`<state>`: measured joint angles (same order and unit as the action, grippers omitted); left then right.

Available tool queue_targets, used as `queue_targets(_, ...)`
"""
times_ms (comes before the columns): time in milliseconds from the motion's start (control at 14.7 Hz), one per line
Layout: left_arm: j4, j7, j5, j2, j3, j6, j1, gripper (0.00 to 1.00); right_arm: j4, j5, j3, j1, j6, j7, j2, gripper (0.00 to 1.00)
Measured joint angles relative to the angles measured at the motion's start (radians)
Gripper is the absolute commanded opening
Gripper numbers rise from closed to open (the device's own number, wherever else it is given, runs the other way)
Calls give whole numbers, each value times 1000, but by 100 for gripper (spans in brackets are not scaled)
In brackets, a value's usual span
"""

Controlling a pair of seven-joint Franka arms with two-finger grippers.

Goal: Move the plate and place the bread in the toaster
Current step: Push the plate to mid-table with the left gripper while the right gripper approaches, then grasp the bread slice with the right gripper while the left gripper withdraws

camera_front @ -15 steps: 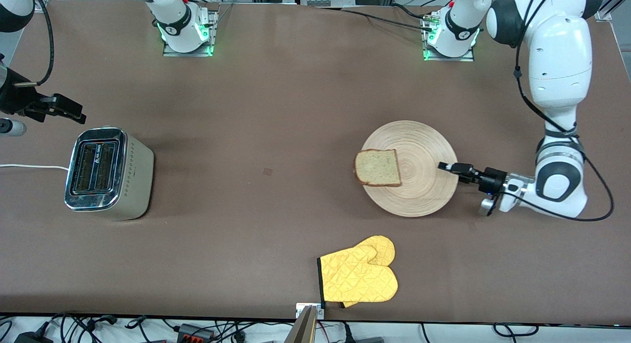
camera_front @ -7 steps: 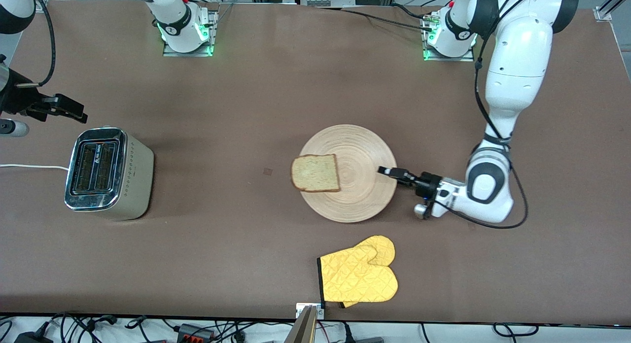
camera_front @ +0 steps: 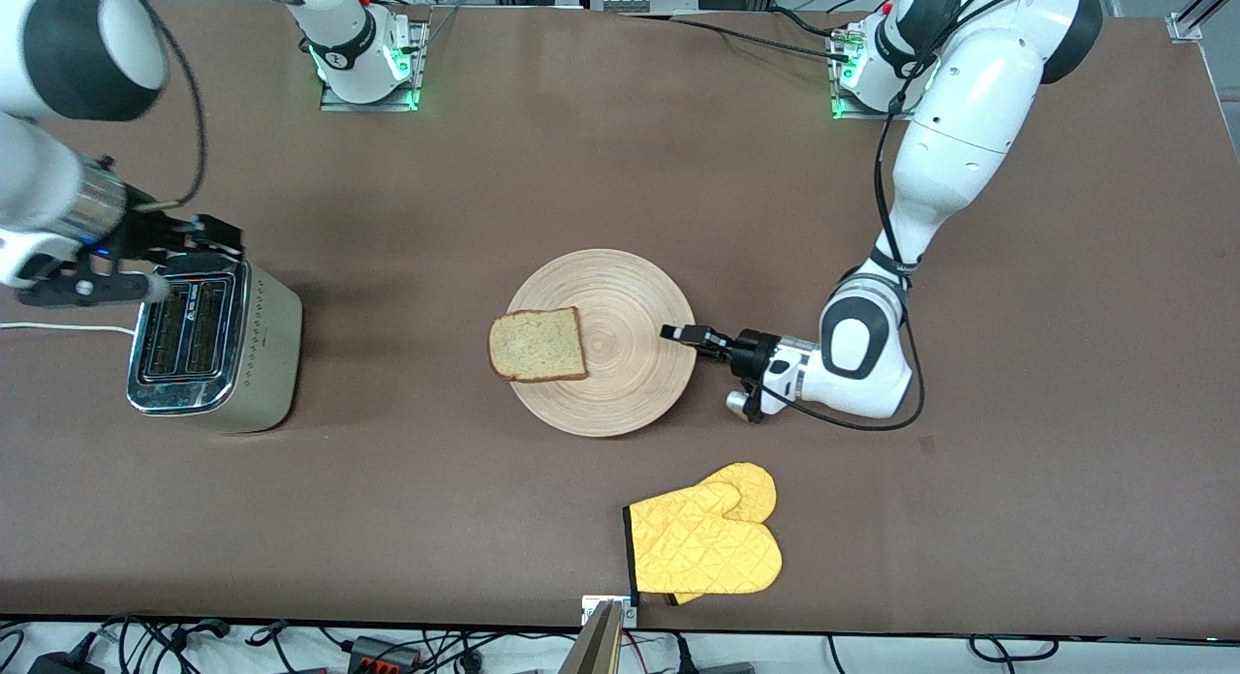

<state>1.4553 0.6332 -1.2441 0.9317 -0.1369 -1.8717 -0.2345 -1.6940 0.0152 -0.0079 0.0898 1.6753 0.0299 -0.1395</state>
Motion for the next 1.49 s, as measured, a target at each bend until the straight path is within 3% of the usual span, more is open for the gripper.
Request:
queue_targets(543,3,-6,0,50,-70,-136,-42,4,1,-41,7,79,112,-2,-143,100)
queue_targets(883,4,-6,16,67,-74,-141,-45,32,1,-63,8,127,148,-2,-178,100)
queue_targets(1087,2,-20,61,62,-74,-138,-33,32,-1,-141,7,134,202,-3,-221,100)
queue_targets(1291,-12,-64,138,45,-64,-70,4,32,-2,-237,7,134,265,-3,-288,100)
queue_targets(1495,-63,-165,326,-22,21,129,49,32,-2,-306,7,134,317,-3,-338,100)
